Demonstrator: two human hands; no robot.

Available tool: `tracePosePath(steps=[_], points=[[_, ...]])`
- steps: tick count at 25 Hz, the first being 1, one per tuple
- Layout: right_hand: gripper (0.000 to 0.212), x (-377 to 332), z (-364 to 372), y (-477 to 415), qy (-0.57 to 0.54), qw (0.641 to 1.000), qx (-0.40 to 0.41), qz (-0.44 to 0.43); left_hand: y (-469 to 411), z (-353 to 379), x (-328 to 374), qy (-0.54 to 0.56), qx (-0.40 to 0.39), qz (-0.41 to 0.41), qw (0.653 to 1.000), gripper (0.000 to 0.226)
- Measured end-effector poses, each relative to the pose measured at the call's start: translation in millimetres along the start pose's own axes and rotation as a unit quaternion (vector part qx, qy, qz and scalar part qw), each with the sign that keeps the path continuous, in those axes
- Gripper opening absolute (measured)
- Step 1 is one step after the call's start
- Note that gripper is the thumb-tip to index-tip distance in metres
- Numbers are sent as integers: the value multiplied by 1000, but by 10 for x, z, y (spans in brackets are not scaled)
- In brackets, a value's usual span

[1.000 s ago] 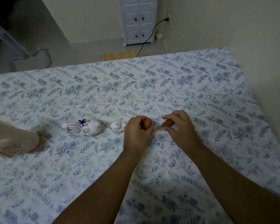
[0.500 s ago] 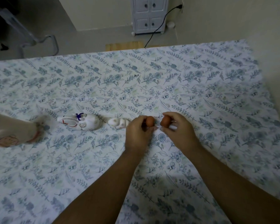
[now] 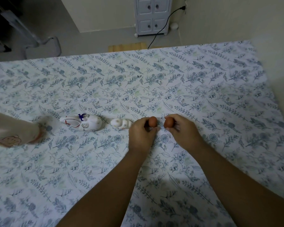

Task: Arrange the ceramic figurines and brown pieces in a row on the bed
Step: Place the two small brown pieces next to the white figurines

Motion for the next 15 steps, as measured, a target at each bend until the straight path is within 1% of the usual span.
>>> tracePosePath(steps=[3,6,8,9,10,12,13,15], points=[[52,-29,20,47,15,1000,8,-1,7,-25,38,8,-11,-2,1000,31],[72,-108,6,109,10,999,4,40,85,-155,100,15,-5,17,1000,34],[79,-232,-40,177,37,998,19,39,194,-323,106,10,-4,30,1000,40],[76,-328,-63,223,82,996,39,11,252,-441,104,-1,-3,52,999,45],[71,-446,-74,281,138,988,59,-38,309,-578,102,-15,-1,84,996,49],[62,-752,13,410,216,964,70,-136,368,-925,69,-43,13,138,989,53],[59,-911,100,467,231,958,61,-161,371,-1105,33,-56,23,154,986,54],[56,-1254,366,579,241,952,38,-185,351,-1510,-80,-81,45,170,981,56]])
Point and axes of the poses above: each hand's wrist, its own y-axis away from the middle knuckle, its own z-axis out of the palm, x = y × z, the point moved 2 cm from there along -y, towards the middle knuckle, and after that the axes turned 14 degrees about x, right-handed, at the moved point
